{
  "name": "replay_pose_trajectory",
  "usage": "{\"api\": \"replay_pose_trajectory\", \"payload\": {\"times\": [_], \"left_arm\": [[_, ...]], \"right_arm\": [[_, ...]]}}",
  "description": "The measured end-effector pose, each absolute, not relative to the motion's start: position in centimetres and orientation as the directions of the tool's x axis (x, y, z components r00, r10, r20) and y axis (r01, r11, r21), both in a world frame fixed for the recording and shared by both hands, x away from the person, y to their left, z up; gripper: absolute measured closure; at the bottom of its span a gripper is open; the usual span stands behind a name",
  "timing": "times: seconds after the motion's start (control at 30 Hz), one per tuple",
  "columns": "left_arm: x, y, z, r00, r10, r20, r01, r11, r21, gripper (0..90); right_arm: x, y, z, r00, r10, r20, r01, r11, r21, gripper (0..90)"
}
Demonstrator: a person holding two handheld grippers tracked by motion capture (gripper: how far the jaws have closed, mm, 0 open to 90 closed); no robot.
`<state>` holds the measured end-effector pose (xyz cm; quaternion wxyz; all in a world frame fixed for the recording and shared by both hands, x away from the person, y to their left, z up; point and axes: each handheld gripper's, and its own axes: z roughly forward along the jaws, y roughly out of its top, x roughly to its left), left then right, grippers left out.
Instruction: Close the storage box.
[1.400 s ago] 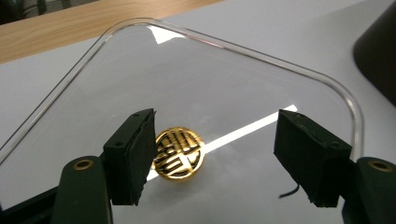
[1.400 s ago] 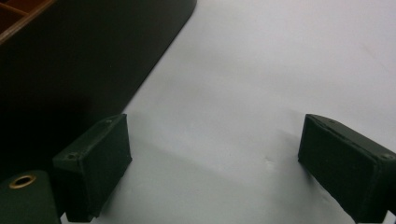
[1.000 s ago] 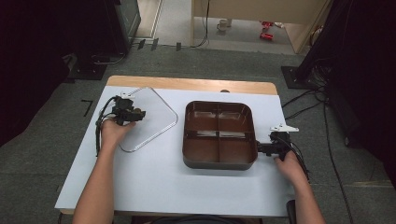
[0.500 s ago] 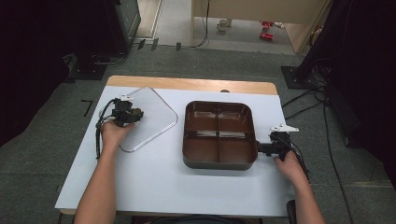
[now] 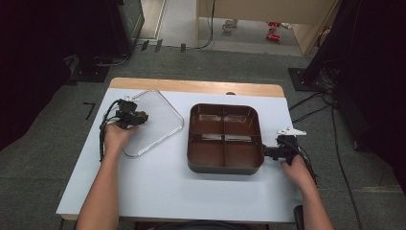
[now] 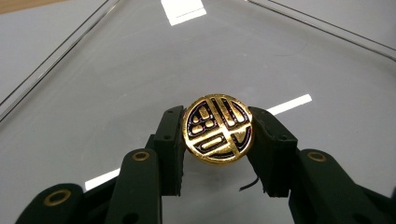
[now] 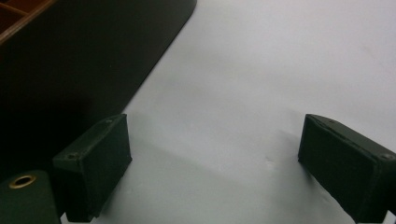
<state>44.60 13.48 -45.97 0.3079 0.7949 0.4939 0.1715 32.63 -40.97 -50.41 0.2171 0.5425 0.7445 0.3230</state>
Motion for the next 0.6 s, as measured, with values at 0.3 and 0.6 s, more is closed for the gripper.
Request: {"api": "replay_pose_trajectory", "payload": {"times": [0.3, 0.6], "left_arm": [[43.1, 13.3, -43.0, 0.478, 0.877, -0.041, 0.642, -0.318, 0.698, 59.2], [41.7, 12.4, -39.6, 0.53, 0.847, -0.037, 0.589, -0.337, 0.735, 59.3]], "right_arm": [[32.6, -41.0, -50.4, -0.317, 0.948, 0.027, 0.667, 0.203, 0.717, 8.8], [32.6, -41.0, -50.4, -0.317, 0.948, 0.027, 0.667, 0.203, 0.717, 8.8]]}}
